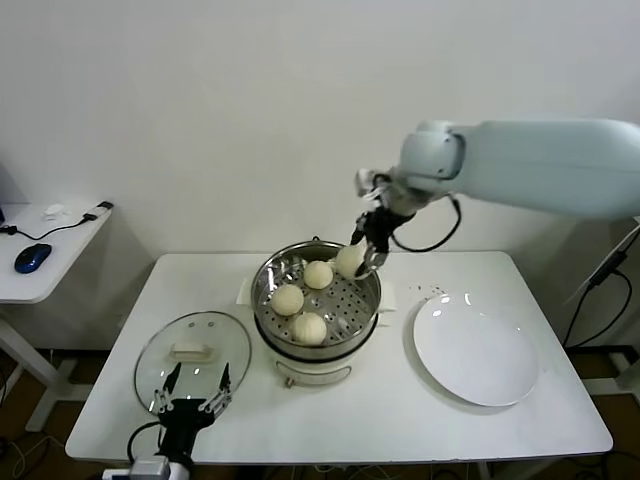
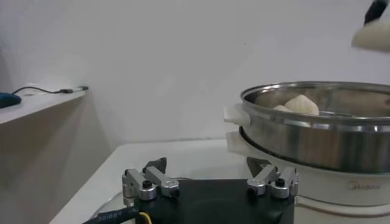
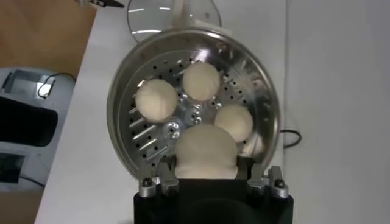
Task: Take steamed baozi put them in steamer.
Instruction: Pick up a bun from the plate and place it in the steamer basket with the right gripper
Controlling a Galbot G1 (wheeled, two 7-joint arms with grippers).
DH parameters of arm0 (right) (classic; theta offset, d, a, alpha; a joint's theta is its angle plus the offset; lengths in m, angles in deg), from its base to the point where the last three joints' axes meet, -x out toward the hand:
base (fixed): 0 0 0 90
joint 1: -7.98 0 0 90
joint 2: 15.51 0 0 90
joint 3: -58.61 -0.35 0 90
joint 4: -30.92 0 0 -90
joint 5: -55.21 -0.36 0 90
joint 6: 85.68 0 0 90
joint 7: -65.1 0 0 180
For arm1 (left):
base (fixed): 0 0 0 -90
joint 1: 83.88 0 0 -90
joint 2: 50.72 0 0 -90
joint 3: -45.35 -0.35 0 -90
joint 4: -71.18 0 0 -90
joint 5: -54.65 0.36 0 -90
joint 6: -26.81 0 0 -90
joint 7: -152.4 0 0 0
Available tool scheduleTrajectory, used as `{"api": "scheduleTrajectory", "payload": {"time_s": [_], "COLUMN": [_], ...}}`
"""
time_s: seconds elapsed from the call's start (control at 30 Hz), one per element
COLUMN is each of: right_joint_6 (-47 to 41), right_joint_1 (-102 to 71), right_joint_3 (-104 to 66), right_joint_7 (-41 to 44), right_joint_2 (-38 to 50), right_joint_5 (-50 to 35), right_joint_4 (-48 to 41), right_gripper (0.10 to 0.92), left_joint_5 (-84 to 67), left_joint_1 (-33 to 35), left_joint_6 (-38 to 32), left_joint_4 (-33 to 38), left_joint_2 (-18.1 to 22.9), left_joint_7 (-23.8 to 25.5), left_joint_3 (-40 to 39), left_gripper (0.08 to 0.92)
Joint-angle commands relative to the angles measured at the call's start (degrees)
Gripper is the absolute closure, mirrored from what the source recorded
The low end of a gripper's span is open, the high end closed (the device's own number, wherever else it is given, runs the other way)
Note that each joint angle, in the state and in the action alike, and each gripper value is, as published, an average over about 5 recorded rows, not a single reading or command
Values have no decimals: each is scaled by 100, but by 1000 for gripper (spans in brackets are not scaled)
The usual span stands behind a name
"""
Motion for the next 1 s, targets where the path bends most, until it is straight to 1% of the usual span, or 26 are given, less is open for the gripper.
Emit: {"api": "scheduleTrajectory", "payload": {"time_s": [0.03, 0.23, 0.5, 0.57, 0.63, 0.73, 0.83, 0.93, 1.0], "right_joint_6": [-482, -513, -485, -438, -342, -74, 385, 792, 853], "right_joint_1": [-939, -1404, -1769, -1781, -1748, -1554, -1140, -637, -486], "right_joint_3": [125, 28, -355, -411, -447, -457, -382, -317, -598], "right_joint_7": [-575, -665, -828, -823, -779, -532, 24, 636, 661], "right_joint_2": [-609, -508, -516, -527, -514, -442, -305, -37, 323], "right_joint_5": [237, 542, 575, 576, 579, 577, 424, -6, -304], "right_joint_4": [-213, -454, -709, -749, -763, -769, -781, -780, -751], "right_gripper": [364, 364, 364, 360, 334, 265, 215, 204, 203], "left_joint_5": [-24, -23, -28, -29, -30, -30, -30, -26, -26], "left_joint_1": [-36, -68, -84, -83, -80, -71, -55, -54, -69], "left_joint_6": [4, 0, 1, 4, 7, 19, 41, 46, 35], "left_joint_4": [-46, -104, -124, -115, -100, -67, -24, 9, 15], "left_joint_2": [-3, -4, -9, -11, -11, -9, -10, -13, -14], "left_joint_7": [12, 27, 17, 14, 14, 19, 23, 24, 24], "left_joint_3": [0, 6, 17, 27, 35, 38, 37, 37, 39], "left_gripper": [177, 177, 177, 177, 177, 177, 177, 177, 177]}}
